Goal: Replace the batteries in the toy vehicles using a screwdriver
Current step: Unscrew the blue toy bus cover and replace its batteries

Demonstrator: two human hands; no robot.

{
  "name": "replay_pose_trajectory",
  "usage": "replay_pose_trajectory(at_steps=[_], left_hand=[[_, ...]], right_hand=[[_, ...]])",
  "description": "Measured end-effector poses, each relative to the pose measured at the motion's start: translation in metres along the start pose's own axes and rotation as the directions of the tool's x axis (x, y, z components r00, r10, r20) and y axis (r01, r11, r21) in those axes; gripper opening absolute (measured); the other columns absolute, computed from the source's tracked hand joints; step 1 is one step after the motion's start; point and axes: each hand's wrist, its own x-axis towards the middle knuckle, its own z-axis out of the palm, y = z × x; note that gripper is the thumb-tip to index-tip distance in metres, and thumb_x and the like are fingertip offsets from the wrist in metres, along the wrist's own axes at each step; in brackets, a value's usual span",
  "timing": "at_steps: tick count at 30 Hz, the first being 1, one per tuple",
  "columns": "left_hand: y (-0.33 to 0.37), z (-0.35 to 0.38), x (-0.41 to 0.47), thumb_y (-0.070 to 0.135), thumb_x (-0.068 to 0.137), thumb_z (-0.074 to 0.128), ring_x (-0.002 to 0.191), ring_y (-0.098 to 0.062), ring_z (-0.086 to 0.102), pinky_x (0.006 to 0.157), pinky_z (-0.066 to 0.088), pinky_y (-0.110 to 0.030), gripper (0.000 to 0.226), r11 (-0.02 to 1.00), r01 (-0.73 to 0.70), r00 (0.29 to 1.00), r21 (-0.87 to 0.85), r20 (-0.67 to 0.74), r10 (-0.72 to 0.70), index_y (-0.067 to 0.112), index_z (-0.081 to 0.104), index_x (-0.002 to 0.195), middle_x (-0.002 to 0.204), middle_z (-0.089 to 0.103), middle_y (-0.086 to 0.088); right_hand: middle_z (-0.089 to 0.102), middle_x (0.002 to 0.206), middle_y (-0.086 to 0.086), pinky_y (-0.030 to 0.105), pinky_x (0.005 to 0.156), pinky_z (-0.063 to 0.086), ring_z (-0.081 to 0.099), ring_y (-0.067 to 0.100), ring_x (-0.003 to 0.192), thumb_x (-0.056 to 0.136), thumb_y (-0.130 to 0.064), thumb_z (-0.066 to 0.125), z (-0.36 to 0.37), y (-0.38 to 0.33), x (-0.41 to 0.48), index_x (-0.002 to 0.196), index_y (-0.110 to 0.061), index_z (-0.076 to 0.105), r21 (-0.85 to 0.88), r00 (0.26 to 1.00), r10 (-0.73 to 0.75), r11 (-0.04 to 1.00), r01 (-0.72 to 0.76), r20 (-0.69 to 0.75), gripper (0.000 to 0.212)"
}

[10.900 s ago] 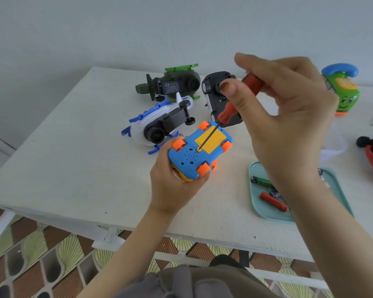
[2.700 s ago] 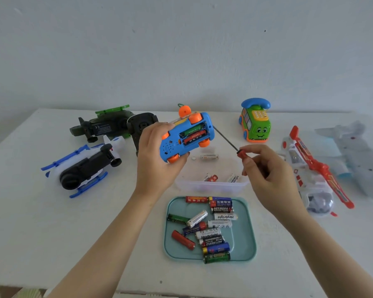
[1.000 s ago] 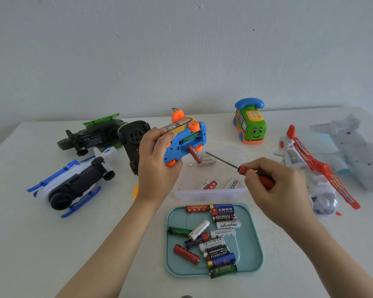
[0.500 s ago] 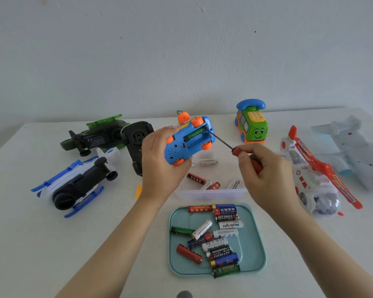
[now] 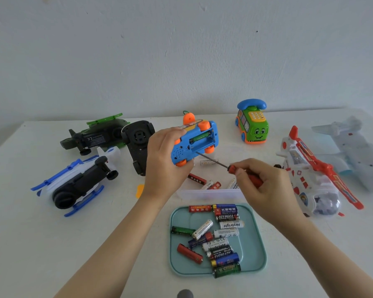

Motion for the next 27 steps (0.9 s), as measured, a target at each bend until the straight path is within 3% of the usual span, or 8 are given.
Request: replay_pose_trajectory(at_steps=[5,11,16,22,27], left_hand=[[0.004,0.003,-0.002,0.010,0.066,0.076,0.109,-0.007,0.042,0.095,0.039,-0.021,0.059,0.999,0.035,0.999,0.000,-0.042,-0.035,0.020,0.050,0.118,0.113,0.057,-0.002],[0.011,0.003,-0.002,0.011,0.065,0.077,0.108,-0.008,0.044,0.093,0.041,-0.025,0.058,0.998,0.052,0.996,-0.017,-0.072,-0.053,0.016,0.054,0.117,0.113,0.049,0.012],[0.015,0.003,0.005,0.009,0.065,0.072,0.097,-0.026,0.057,0.092,0.041,-0.030,0.045,0.994,0.063,0.996,0.089,-0.072,-0.056,0.005,0.063,0.109,0.102,0.064,-0.005],[0.024,0.012,0.007,0.008,0.064,0.065,0.096,-0.029,0.057,0.095,0.027,-0.015,0.047,0.976,0.080,0.990,0.204,-0.129,-0.055,0.007,0.062,0.110,0.102,0.064,-0.006],[0.018,0.015,0.005,0.007,0.064,0.065,0.098,-0.030,0.057,0.084,0.041,-0.033,0.051,0.953,-0.039,0.992,0.301,-0.101,0.073,0.016,0.051,0.112,0.106,0.063,-0.008]], right_hand=[[0.058,0.055,0.008,0.016,0.041,0.029,0.043,0.017,0.047,0.091,-0.005,0.057,-0.001,-0.004,0.002,0.089,-0.025,0.065,0.004,0.999,-0.014,1.000,0.014,-0.048,0.021],[0.052,0.052,0.007,0.012,0.041,0.027,0.040,0.009,0.044,0.092,-0.003,0.055,0.005,-0.014,0.006,0.091,-0.023,0.063,0.037,1.000,-0.021,0.999,0.020,0.003,0.021],[0.049,0.049,-0.010,0.011,0.041,0.028,0.043,0.006,0.042,0.094,-0.009,0.053,0.017,-0.021,0.004,0.091,-0.020,0.055,-0.071,0.999,-0.015,0.997,0.019,0.052,0.012],[0.046,0.059,-0.011,0.021,0.046,0.034,0.046,0.006,0.049,0.098,-0.017,0.044,0.040,-0.032,-0.008,0.098,-0.017,0.043,-0.109,0.994,0.069,0.992,-0.060,0.080,0.002],[0.048,0.060,-0.007,0.022,0.044,0.033,0.045,0.008,0.048,0.099,-0.019,0.039,0.047,-0.038,-0.015,0.096,-0.010,0.043,-0.077,0.991,0.135,0.988,-0.132,0.027,0.010]])
